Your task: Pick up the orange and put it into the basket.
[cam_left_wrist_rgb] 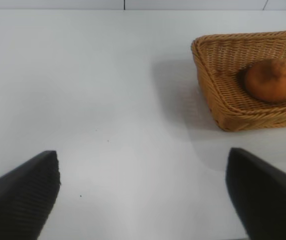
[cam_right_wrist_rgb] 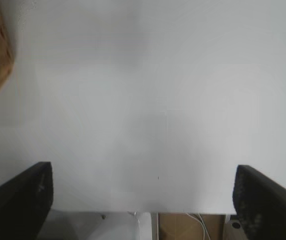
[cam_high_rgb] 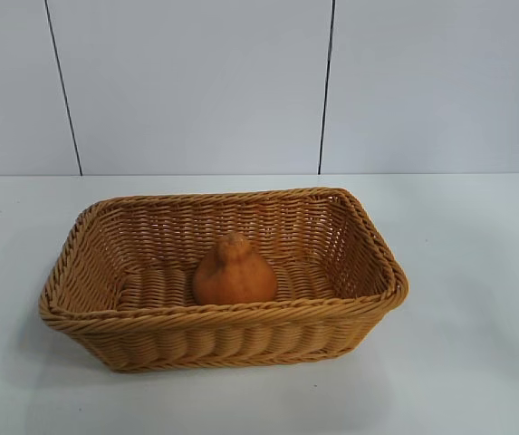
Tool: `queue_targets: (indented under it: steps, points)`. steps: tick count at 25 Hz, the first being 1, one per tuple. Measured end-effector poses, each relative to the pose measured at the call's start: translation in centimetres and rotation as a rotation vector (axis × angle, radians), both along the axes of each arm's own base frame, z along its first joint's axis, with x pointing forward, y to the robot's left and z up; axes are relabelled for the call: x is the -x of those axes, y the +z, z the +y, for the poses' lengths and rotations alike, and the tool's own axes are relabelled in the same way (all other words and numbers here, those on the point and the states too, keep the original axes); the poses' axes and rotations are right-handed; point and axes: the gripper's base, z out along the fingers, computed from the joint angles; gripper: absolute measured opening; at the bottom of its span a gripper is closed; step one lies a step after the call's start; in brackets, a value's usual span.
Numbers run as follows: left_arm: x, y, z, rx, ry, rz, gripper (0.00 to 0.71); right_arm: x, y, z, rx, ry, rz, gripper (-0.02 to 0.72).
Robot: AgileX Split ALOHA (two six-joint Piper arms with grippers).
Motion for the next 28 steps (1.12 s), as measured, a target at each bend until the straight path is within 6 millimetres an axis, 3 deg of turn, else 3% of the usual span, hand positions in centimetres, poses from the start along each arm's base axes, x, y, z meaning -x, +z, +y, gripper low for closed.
queue_targets:
  steps: [4, 11, 19, 28]
  points:
    - [0.0, 0.0, 0.0, 0.000, 0.000, 0.000, 0.645, 4.9, -1.0, -0.2, -0.001, 0.003, -0.102, 0.675]
    - [0.0, 0.0, 0.0, 0.000, 0.000, 0.000, 0.645, 11.5, -2.2, -0.4, 0.008, 0.052, -0.362, 0.675]
    - [0.0, 0.0, 0.0, 0.000, 0.000, 0.000, 0.645, 16.4, 0.2, -0.5, 0.008, 0.050, -0.719, 0.675]
    - [0.0, 0.0, 0.0, 0.000, 0.000, 0.000, 0.645, 20.4, 0.7, -0.7, 0.007, 0.047, -0.980, 0.675]
